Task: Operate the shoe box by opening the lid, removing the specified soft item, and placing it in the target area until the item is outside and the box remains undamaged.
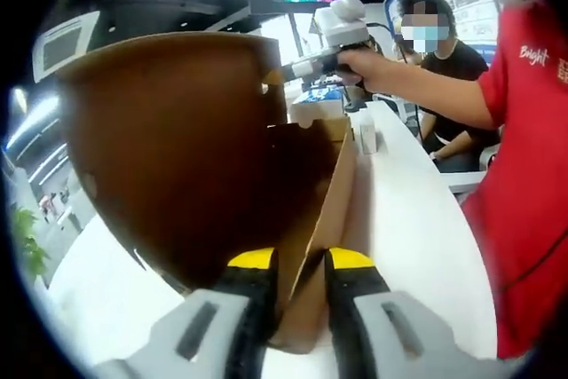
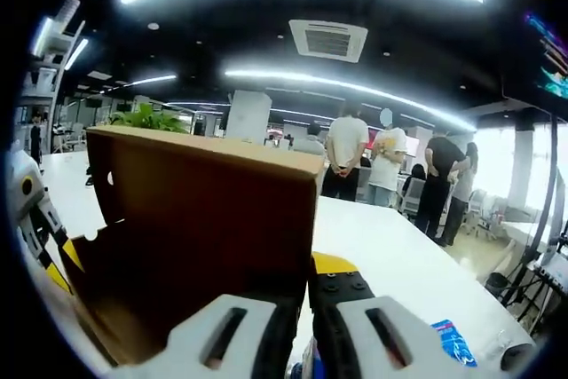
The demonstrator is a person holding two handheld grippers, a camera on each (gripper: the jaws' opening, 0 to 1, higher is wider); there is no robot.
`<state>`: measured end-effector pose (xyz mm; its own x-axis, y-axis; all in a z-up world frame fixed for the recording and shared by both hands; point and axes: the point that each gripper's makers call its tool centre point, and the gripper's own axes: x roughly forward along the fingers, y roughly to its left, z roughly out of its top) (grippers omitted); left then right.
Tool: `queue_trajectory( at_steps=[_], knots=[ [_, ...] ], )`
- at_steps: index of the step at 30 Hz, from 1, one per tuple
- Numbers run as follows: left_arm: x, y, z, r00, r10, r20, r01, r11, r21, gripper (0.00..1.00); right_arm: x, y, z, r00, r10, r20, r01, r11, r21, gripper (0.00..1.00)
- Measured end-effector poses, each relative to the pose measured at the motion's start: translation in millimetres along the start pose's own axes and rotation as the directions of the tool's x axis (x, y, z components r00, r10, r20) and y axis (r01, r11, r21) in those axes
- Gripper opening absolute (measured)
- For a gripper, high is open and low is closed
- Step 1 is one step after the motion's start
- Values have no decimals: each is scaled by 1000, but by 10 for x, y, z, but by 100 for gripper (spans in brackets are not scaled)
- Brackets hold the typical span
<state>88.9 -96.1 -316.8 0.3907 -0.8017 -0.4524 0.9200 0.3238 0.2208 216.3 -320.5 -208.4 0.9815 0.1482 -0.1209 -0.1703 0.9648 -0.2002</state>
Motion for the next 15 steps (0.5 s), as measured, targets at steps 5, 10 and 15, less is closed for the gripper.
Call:
queue_trajectory(
  at_steps=[5, 10, 15],
  knots=[
    [9, 4, 1, 1000, 4, -7, -4, 1000, -8, 23, -15, 4, -5, 1000, -1, 4, 1, 1000, -2, 0],
    [16, 37, -6, 1000, 25, 1, -25, 1000, 8, 24, -16, 1, -11, 1000, -4, 10, 4, 1000, -9, 0],
    [23, 69, -3, 999, 39, 8, -39, 999, 12, 25, -26, 14, -21, 1000, 0, 13, 0, 1000, 0, 0]
  ],
)
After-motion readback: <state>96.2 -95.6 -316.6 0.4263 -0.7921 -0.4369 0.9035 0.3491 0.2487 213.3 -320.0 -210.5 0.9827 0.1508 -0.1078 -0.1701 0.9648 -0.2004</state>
